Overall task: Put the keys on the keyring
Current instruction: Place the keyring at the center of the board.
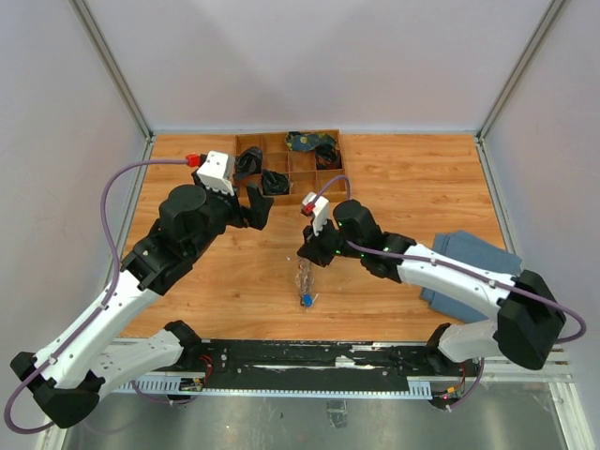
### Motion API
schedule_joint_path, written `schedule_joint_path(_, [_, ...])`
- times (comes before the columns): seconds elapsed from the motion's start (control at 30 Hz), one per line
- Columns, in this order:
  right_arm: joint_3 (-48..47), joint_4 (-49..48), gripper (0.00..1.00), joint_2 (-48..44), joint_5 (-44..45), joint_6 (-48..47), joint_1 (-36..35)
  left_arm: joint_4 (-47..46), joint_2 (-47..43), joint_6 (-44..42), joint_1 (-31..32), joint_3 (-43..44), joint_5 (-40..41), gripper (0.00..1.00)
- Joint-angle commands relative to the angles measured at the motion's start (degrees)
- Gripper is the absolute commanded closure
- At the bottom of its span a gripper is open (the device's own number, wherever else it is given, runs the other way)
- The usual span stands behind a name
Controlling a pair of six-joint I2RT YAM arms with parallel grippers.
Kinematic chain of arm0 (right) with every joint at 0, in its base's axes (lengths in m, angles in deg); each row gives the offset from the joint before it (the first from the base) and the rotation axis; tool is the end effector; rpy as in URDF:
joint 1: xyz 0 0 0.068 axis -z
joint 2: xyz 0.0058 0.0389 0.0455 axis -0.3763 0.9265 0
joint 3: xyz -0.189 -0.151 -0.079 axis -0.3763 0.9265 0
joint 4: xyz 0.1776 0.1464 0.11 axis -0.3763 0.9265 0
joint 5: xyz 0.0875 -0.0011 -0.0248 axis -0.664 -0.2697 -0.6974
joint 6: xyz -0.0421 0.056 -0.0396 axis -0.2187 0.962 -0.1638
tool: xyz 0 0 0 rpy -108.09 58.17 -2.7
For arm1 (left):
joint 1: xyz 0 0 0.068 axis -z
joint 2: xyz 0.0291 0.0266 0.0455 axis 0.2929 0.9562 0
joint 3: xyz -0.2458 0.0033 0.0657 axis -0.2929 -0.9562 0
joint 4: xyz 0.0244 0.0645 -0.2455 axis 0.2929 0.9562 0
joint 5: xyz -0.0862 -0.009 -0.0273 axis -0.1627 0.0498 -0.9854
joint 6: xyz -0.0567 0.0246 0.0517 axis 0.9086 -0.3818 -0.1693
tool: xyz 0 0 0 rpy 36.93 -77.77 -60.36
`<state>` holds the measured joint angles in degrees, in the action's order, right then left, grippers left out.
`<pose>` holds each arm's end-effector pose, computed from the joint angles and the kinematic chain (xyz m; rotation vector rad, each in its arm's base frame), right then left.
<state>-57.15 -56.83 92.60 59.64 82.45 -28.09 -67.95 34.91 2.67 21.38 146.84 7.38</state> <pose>0.1906 0.2607 0.2530 -0.9609 1.8696 0.9215 0.1900 -0.1304 0.3738 0.2502 1.7413 -0.4338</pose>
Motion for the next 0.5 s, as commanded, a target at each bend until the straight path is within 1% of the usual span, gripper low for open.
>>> schedule_joint_path(0.0, [0.67,-15.38,0.87,6.01,2.35,4.58,-1.28,0.69,-1.26,3.01,-0.27,0.17,3.81,0.02])
schedule_joint_path(0.13, [-2.60,-19.27,0.75,13.15,1.24,5.68,-1.95,1.50,-1.93,4.21,-0.27,-0.01,4.49,0.02])
schedule_joint_path(0.27, [-4.25,-21.58,0.65,16.18,-0.10,6.53,-2.32,2.87,-2.69,4.72,-0.27,0.08,5.45,0.02])
schedule_joint_path(0.3, [-4.29,-21.65,0.60,16.05,0.21,6.69,-2.28,3.17,-2.87,4.86,-0.27,0.12,5.77,0.02])
schedule_joint_path(0.37, [-4.02,-20.52,0.45,14.85,1.66,6.70,-2.21,3.67,-3.16,5.13,-0.27,-0.05,6.00,0.02])
schedule_joint_path(0.4, [-3.83,-18.98,0.39,13.90,3.11,6.53,-2.25,3.86,-3.17,5.32,-0.27,-0.11,6.06,0.01])
schedule_joint_path(0.47, [-3.84,-14.59,0.30,11.68,5.28,6.38,-1.93,4.25,-2.93,5.63,-0.27,-0.40,6.18,0.00])
